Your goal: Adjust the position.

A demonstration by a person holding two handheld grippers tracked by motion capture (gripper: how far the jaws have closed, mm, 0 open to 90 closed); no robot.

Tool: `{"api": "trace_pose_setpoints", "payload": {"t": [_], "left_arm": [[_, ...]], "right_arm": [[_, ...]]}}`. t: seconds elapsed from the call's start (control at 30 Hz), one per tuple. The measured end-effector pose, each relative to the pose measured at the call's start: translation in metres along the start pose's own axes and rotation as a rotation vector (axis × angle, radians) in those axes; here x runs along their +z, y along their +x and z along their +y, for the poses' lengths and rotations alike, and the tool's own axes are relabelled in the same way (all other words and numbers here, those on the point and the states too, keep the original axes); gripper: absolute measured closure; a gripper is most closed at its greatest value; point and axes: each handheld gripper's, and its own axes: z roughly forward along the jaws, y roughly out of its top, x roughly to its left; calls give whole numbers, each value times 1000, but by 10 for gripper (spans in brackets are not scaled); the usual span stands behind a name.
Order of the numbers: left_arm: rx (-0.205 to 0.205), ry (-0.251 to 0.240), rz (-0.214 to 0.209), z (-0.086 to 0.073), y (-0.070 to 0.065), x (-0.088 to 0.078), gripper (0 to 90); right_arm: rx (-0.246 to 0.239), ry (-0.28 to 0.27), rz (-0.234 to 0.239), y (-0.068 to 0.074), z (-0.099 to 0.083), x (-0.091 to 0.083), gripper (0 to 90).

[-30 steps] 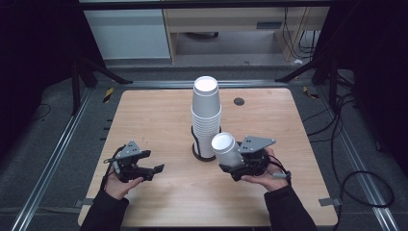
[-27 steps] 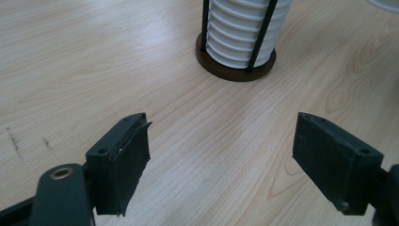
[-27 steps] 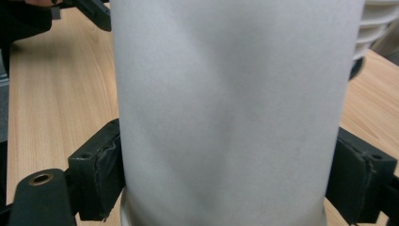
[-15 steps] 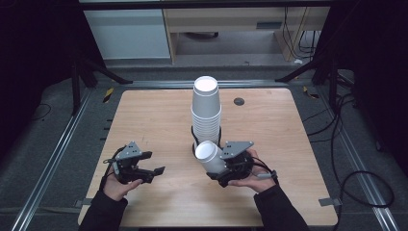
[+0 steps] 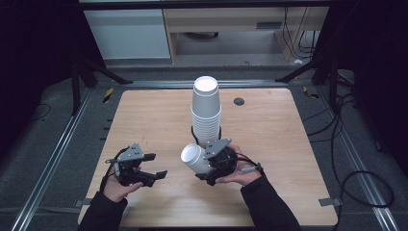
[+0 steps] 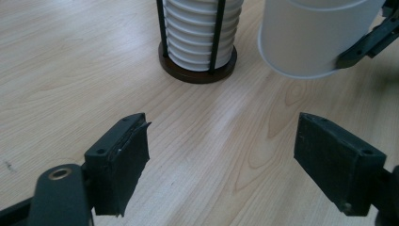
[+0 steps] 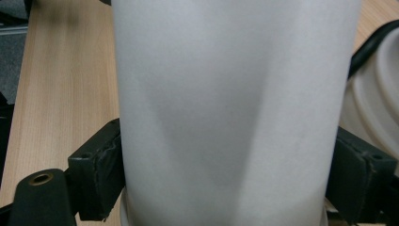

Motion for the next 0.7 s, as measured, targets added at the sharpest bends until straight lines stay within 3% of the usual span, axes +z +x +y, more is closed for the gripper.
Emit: {"api": "trace_pose_setpoints", "payload": {"t": [0.33, 0.7], "left_arm": [[21, 9, -66, 4, -8, 4, 170], [48, 8, -108, 9, -16, 6, 160]], "right_arm": [[-34, 42, 41, 4, 4, 19, 136], [-88, 63, 91, 12, 11, 37, 136]]}}
